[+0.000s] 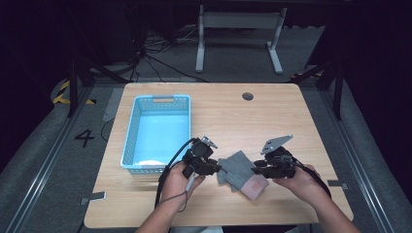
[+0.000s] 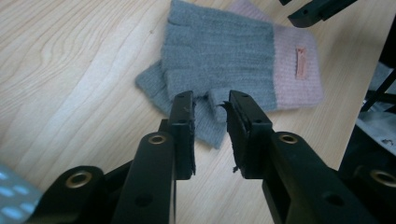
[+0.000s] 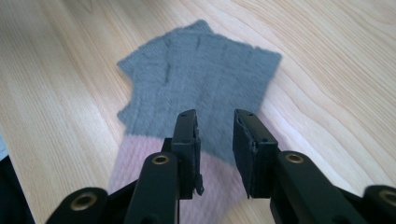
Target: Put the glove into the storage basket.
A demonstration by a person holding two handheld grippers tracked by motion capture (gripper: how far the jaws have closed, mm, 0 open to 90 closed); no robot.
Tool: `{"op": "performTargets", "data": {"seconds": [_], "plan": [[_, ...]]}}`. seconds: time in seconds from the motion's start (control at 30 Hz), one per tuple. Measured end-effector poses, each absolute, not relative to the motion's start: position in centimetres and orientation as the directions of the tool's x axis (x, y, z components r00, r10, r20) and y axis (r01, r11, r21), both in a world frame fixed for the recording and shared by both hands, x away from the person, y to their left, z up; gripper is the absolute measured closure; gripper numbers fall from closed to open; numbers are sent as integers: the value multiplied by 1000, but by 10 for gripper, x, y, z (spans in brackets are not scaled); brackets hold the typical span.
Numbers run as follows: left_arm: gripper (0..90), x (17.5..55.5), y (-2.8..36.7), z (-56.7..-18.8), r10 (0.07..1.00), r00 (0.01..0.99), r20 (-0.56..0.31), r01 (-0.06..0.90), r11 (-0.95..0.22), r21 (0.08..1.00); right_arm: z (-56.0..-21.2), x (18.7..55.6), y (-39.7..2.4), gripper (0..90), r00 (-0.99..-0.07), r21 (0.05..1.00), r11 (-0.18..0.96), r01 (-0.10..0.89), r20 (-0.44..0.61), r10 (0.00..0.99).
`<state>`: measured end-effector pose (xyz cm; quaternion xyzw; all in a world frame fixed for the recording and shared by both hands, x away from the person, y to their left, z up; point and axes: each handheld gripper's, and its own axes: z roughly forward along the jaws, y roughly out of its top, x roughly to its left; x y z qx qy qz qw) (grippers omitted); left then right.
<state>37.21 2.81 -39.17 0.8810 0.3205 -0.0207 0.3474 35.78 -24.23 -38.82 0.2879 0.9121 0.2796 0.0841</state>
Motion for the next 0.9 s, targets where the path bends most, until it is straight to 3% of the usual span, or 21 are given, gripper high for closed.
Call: {"op": "performTargets", "data": {"seconds": [0.3,0.77,0.9], "plan": [[633,376,18,-399,566,797,-212,560,-560,610,-396,341,-276,694,-781,581,633,512,7,624],[622,378,16,-415,583,791,-187,571,-591,570,-416,322,-298,667,-777,577,636,513,-3,630],[622,382,17,-417,580,786,-215,585,-584,562,-420,321,-296,661,-788,572,646,506,1,616]]}}
